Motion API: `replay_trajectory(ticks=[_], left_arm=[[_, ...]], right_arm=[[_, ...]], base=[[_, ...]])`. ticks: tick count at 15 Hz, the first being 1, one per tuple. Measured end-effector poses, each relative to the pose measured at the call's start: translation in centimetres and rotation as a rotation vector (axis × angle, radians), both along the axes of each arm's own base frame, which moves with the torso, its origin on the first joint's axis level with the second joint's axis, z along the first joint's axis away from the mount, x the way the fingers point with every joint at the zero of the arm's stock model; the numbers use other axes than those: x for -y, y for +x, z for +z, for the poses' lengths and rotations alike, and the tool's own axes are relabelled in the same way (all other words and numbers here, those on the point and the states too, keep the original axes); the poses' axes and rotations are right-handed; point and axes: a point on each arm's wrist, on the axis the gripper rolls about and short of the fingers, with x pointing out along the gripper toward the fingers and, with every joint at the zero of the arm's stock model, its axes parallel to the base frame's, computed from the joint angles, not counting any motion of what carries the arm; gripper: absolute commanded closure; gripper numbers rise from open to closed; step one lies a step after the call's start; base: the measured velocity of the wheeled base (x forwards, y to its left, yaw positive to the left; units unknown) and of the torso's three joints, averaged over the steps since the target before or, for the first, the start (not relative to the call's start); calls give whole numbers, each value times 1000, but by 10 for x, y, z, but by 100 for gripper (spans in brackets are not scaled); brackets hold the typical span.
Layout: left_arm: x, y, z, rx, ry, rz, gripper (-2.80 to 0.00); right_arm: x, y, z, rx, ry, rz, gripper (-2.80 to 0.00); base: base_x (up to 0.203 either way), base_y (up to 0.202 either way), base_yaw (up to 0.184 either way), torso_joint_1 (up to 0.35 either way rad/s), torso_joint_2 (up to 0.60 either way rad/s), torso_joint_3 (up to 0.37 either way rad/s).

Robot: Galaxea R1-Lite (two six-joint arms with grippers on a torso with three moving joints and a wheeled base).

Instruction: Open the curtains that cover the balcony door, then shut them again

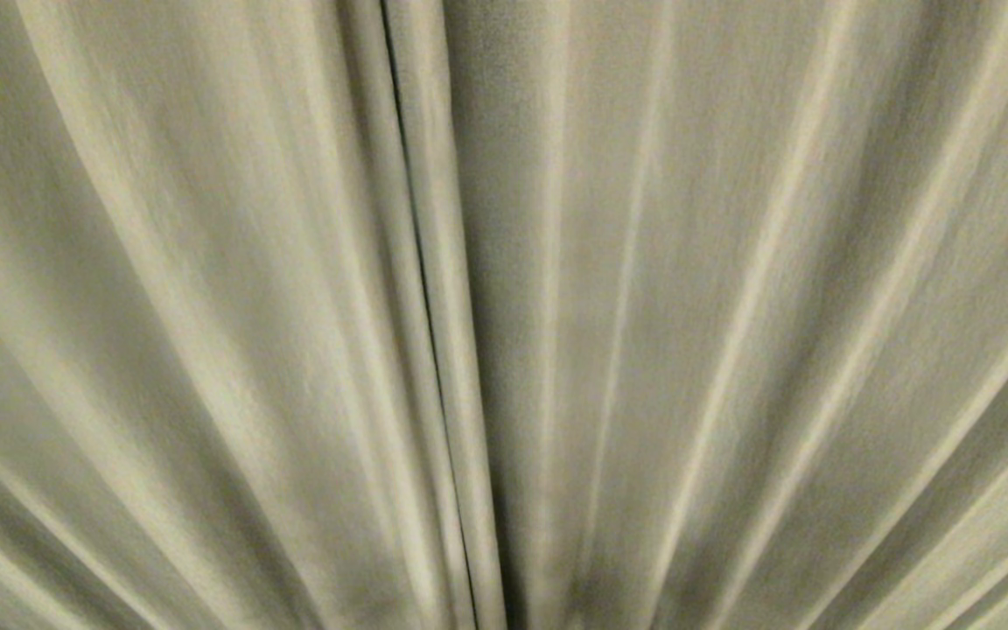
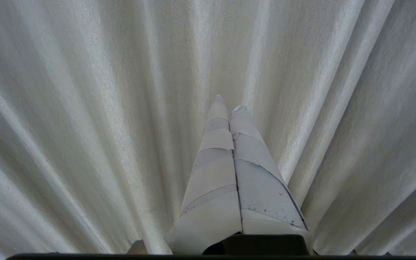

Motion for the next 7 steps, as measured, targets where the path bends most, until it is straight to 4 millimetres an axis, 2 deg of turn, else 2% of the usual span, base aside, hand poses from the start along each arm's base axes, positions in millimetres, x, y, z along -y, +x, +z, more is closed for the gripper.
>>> replay_trajectory(ticks=[7], left_arm=[[0, 0, 0, 0, 0, -2, 0]], right_arm=[[0, 0, 0, 0, 9, -2, 0]], base=[[0, 0, 0, 0, 0, 0]])
